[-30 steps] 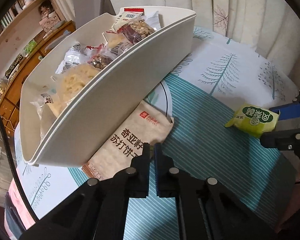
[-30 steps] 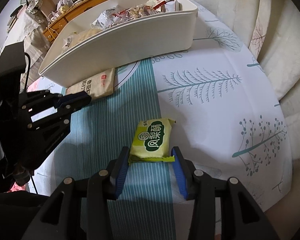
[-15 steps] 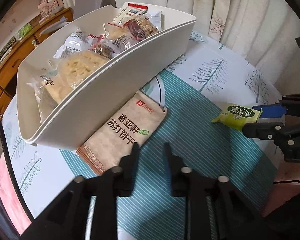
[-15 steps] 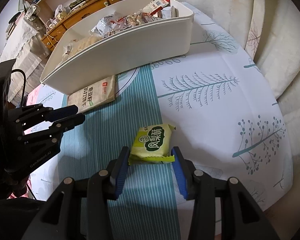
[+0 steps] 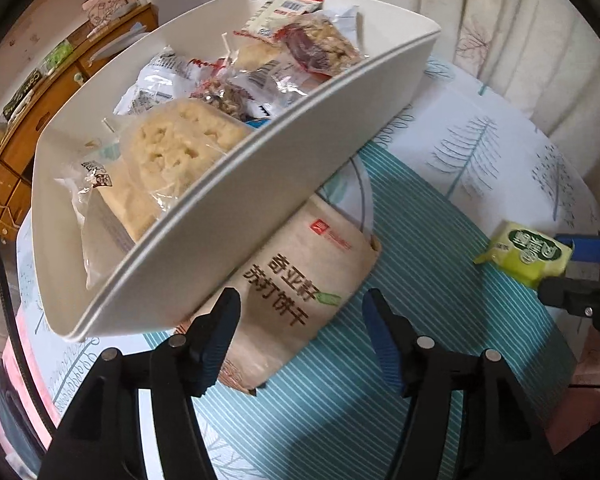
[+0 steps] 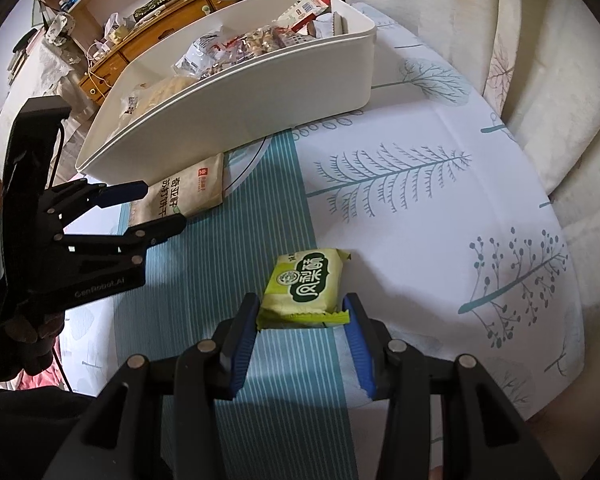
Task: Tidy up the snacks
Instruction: 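Close left tool on the brown cracker packet while right tool holds the green cake, then carry cracker packet and green cake over the basket and open both tools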
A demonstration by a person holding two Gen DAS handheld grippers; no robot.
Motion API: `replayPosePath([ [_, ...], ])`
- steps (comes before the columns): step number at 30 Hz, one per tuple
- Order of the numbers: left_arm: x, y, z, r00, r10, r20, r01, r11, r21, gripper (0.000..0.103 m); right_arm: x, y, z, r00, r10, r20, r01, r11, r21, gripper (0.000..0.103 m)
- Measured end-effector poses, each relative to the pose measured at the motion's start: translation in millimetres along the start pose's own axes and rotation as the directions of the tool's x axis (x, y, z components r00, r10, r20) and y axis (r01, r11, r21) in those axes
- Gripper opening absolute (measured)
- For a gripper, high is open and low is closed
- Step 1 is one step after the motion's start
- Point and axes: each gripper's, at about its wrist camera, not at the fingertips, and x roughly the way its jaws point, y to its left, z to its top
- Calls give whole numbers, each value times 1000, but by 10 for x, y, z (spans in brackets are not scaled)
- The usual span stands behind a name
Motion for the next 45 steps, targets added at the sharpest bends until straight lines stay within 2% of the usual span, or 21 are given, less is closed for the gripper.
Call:
replayPosePath([
  [3, 58, 71, 42, 1000, -6, -19, 5, 1000, -29, 64, 7, -18, 17, 1000, 0, -1, 0, 1000, 4, 43],
  [5, 88, 126, 64, 1000, -17, -24, 16, 999, -51, 70, 13, -29, 40, 1000, 3, -1, -3, 1000, 6, 43],
  [12, 147, 329, 83, 993, -106, -48, 98, 984, -146, 72, 23, -47, 87, 1000, 10, -7, -10, 1000, 1, 43],
  [17, 202, 417, 144, 992, -102, -73, 92, 987, -129, 73, 34, -53, 68, 1000, 16, -17, -16, 1000, -1, 43],
  [18, 229, 449, 167, 990, -116, -85, 104, 986, -134, 75, 35, -53, 66, 1000, 17, -17, -17, 1000, -2, 43],
  [20, 293, 485, 188, 981, -152, -120, 134, 980, -146, 88, 32, -63, 53, 1000, 19, -18, -19, 1000, -2, 43],
  [22, 334, 458, 188, 975, -174, -137, 156, 979, -135, 94, 29, -68, 43, 1000, 20, -18, -20, 1000, 1, 43],
  [26, 380, 376, 150, 970, -181, -160, 172, 983, -70, 98, 17, -83, 29, 1000, 15, -12, -15, 1000, 5, 43],
  [33, 463, 261, 104, 975, -120, -185, 119, 993, -17, 97, -6, -149, 35, 1000, 9, -1, -9, 999, 31, 43],
  [36, 472, 207, 96, 981, -87, -174, 89, 996, 1, 94, -19, -158, 40, 1000, 9, 2, -9, 999, 31, 43],
  [41, 402, 127, 81, 986, -93, -138, 96, 995, 20, 67, -28, -160, 54, 1000, 9, 4, -9, 999, 31, 43],
  [45, 358, 51, 33, 989, -86, -119, 89, 996, 14, 63, -83, -145, 91, 1000, 4, 12, -4, 999, 38, 43],
])
